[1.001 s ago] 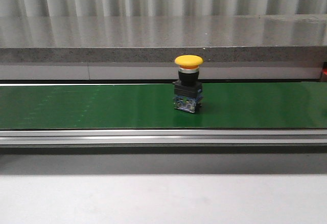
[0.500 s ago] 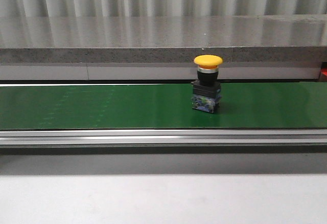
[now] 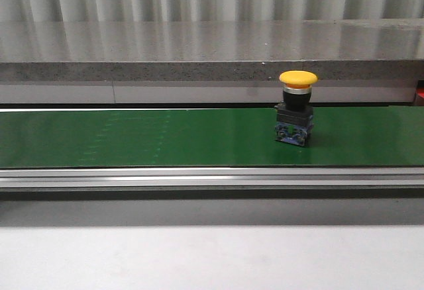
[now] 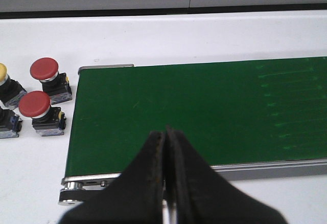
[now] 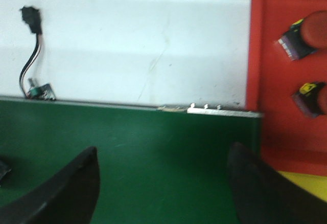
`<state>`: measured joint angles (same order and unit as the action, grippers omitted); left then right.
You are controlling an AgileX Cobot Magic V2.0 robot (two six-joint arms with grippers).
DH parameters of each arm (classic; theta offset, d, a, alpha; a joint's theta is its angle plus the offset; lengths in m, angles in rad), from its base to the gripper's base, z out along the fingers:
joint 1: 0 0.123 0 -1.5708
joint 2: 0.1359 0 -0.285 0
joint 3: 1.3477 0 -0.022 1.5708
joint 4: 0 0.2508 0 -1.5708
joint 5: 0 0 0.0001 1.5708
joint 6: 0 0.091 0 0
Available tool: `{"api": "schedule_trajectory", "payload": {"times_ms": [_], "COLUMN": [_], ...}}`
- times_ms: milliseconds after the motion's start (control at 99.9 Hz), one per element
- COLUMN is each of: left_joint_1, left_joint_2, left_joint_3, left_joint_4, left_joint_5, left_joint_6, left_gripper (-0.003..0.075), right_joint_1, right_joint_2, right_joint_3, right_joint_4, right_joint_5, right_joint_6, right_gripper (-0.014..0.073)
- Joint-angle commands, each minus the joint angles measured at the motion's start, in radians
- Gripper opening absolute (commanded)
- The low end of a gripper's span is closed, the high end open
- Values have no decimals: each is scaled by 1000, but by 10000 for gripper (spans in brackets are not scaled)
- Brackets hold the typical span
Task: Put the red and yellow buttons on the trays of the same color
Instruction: 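Lower the right gripper and grasp the yellow button on the belt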
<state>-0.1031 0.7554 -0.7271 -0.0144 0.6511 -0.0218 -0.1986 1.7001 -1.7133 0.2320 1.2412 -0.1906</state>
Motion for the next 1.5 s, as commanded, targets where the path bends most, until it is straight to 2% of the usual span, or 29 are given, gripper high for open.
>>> {"api": "schedule_trajectory", "payload": {"times_ms": [0,290,711,1121,1491], "left_joint_1": [-7,-7,-7,-7,-7], "left_joint_2": [-4,-4,-4,-4,-4], "left_joint_3": [-29,-29,-29,-29,-29], "left_joint_4": [-8,-8,-8,-8,-8], "left_joint_5": [-76,-76,-76,-76,-76], "left_joint_6": [-4,-4,-4,-4,-4], "left_gripper": [-20,-20,-20,-20,-20], "right_joint_1": [36,144,274,293,293], "right_joint_2": [-99,-206,-217,-217,-175], "right_joint_3": [49,273,493,520,514], "right_joint_4": [20,20,20,34,37], "right_joint_5": [-44,-107,-186,-338,-392], "right_joint_6": [-20,-37,-134,-200,-221], "right_gripper": [530,530,530,530,530]}}
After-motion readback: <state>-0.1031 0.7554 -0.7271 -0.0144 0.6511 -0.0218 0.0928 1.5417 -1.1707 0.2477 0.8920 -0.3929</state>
